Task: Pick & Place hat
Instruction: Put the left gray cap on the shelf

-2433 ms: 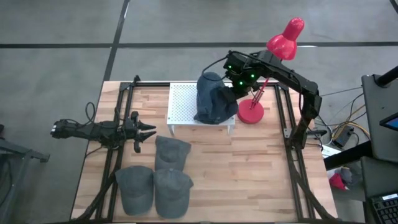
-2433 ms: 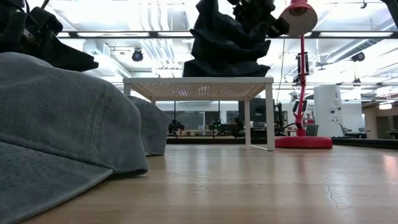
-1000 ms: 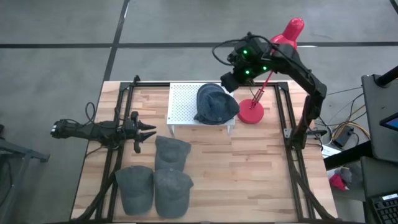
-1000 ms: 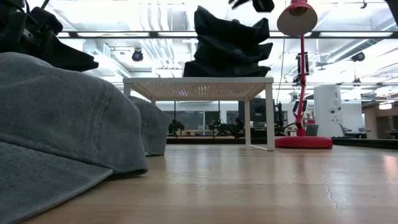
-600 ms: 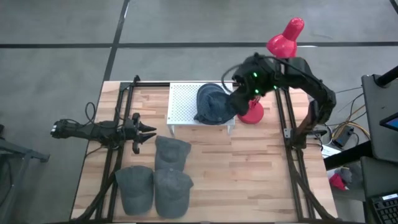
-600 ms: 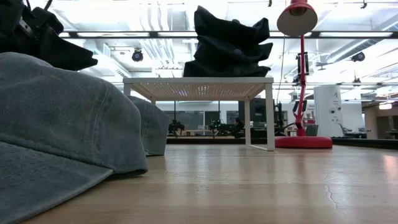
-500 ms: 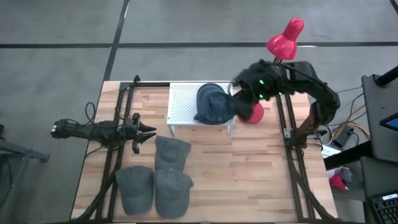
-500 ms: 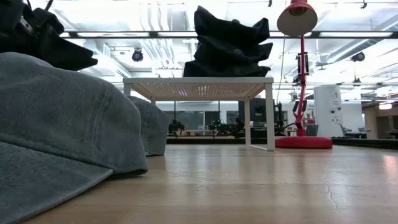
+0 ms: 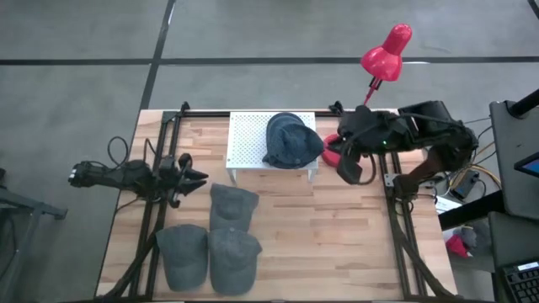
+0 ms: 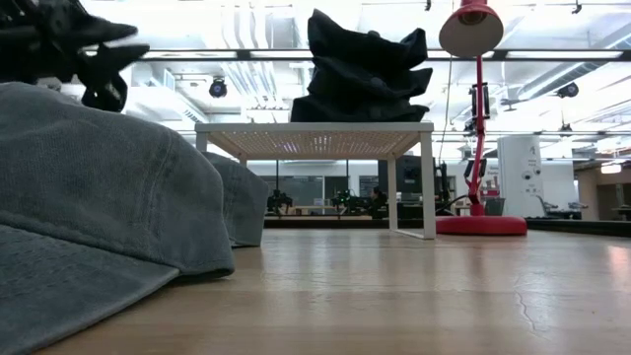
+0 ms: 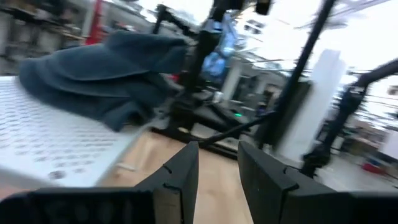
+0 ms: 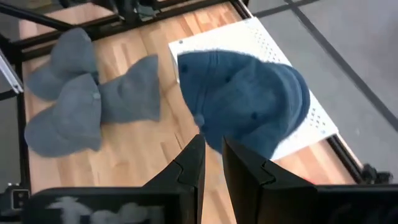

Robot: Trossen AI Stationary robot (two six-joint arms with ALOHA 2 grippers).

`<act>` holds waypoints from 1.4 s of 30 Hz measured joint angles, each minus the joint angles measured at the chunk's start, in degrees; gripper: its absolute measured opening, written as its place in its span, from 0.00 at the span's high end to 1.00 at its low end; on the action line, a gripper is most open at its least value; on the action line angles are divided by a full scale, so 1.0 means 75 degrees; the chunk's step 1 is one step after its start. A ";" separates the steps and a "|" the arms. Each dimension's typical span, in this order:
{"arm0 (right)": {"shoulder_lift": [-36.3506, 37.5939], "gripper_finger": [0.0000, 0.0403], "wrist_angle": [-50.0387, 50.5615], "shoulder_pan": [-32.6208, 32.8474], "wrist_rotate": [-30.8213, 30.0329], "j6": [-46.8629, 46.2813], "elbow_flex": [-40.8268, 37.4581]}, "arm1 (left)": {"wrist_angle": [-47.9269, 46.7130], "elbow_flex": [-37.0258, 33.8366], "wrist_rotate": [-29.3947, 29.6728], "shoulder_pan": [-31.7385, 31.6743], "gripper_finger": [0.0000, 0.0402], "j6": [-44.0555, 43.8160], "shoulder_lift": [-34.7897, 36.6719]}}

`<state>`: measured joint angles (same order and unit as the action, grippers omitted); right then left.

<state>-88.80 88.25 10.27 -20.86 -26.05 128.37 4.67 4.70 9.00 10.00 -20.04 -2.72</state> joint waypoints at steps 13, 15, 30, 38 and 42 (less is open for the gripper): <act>0.2141 0.87 -0.2664 0.0918 -0.0441 -0.0979 -0.4289 | -0.0465 0.1467 -0.0709 0.0003 0.71 0.0411 -0.1352; 0.2530 0.87 -0.3343 0.1000 -0.0437 -0.0993 -0.4992 | -0.0850 0.1888 -0.0794 0.0003 0.71 0.0403 -0.1791; 0.4763 0.87 -0.6587 0.1104 -0.0393 -0.0993 -0.8627 | -0.4768 0.5514 -0.0902 0.0258 0.71 -0.1082 -0.5445; 0.5493 0.87 -0.7360 0.1102 -0.0333 -0.0991 -0.9637 | -0.4771 0.6071 -0.0896 0.0750 0.71 -0.2812 -0.6785; 0.5880 0.87 -0.7635 0.1101 -0.0312 -0.0978 -1.0051 | -0.4953 0.6371 -0.0898 0.1399 0.71 -0.3807 -0.7407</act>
<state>-44.69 30.98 18.52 -23.20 -33.38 52.99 -32.48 52.48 2.27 20.49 -48.59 -58.27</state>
